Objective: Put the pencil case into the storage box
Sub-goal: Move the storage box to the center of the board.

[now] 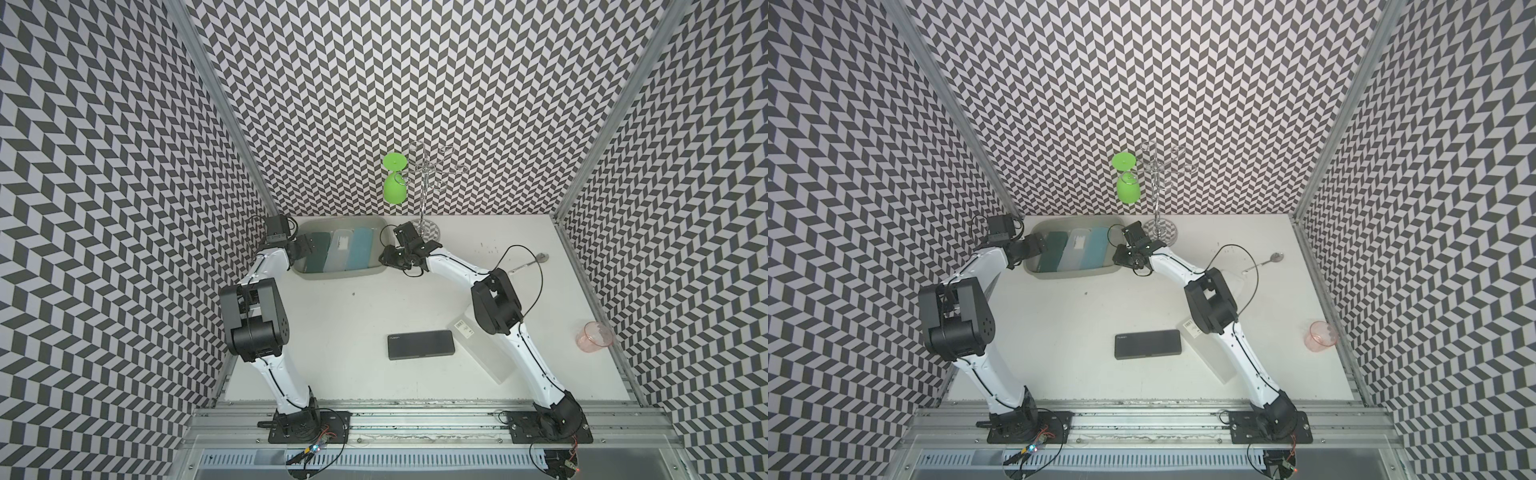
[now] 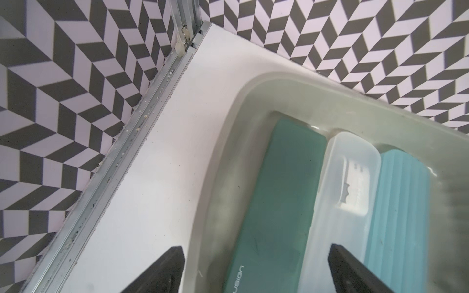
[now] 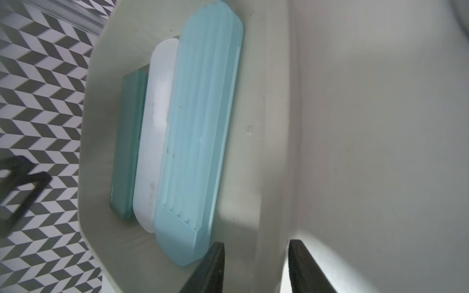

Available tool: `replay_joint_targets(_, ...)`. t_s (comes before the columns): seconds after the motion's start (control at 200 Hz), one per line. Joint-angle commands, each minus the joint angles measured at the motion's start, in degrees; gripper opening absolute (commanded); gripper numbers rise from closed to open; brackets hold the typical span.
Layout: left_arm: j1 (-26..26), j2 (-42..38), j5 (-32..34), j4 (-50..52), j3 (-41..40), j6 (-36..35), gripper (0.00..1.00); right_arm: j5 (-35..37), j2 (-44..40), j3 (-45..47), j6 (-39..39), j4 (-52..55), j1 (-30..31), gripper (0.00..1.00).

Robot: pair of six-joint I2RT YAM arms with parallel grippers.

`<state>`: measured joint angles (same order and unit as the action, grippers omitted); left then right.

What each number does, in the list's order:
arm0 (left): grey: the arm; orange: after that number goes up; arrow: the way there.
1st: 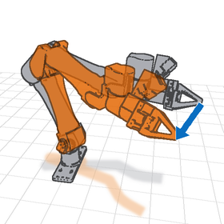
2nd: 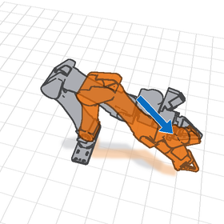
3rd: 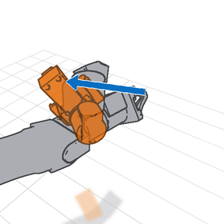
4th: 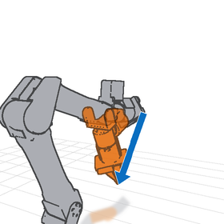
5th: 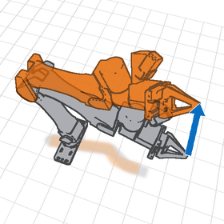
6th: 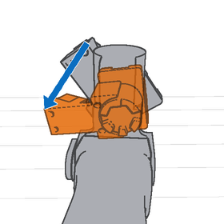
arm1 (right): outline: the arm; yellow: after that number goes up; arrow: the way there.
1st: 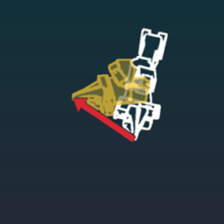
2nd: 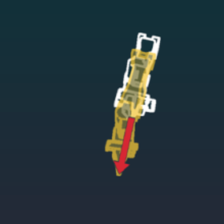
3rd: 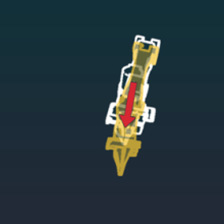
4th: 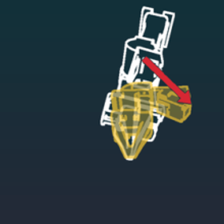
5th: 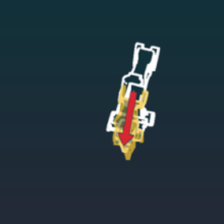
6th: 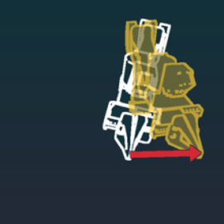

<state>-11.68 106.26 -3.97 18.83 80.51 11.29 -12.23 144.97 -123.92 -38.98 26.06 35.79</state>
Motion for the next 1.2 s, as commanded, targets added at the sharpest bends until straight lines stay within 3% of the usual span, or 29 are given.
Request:
replay_joint_targets(0.0, 3.6, -4.9, 0.2, 1.9, 4.3, 0.3, 0.94, 1.5, -4.1, 6.5, 4.8, 10.1, -3.4, 0.43)
replay_joint_targets(0.13, 7.7, -8.2, 0.8, 1.5, 2.5, 1.3, 0.94, 1.4, -11.8, 18.5, 9.1, 10.0, -5.4, 0.42)
replay_joint_targets(0.376, 11.8, -17.3, -0.6, -3.1, -8.7, 3.7, 0.94, -0.9, -25.6, 38.9, 12.4, 7.0, -8.1, 0.42)
replay_joint_targets(0.481, 12.4, -20.2, -1.5, -6.2, -13.9, 4.7, 0.95, -2.0, -30.0, 44.3, 12.8, 6.4, -8.0, 0.42)
replay_joint_targets(0.706, 14.4, -20.9, -1.9, -5.0, -15.7, 3.9, 0.95, -5.2, -35.5, 50.1, 10.8, 5.4, -7.1, 0.43)
replay_joint_targets(0.806, 16.0, -20.9, -2.0, -4.3, -15.5, 3.1, 0.95, -4.9, -37.3, 50.3, 10.5, 5.8, -6.9, 0.53)
replay_joint_targets(0.891, 18.2, -20.6, -1.7, -2.6, -13.8, 1.6, 0.95, -0.9, -40.2, 48.8, 11.0, 8.7, -7.5, 0.68)
replay_joint_targets(0.971, 20.9, -20.3, -2.4, -0.7, -11.6, -0.7, 0.97, 1.5, -44.0, 48.4, 11.7, 11.2, -9.8, 0.82)
replay_joint_targets(1.062, 24.9, -19.7, -4.0, 1.9, -9.5, -3.7, 1.00, 2.9, -48.6, 50.2, 12.4, 13.4, -13.5, 0.91)
replay_joint_targets(1.197, 33.6, -19.1, -9.6, 4.6, -8.9, -14.9, 1.00, 3.8, -54.7, 55.9, 13.7, 14.8, -20.0, 1.00)
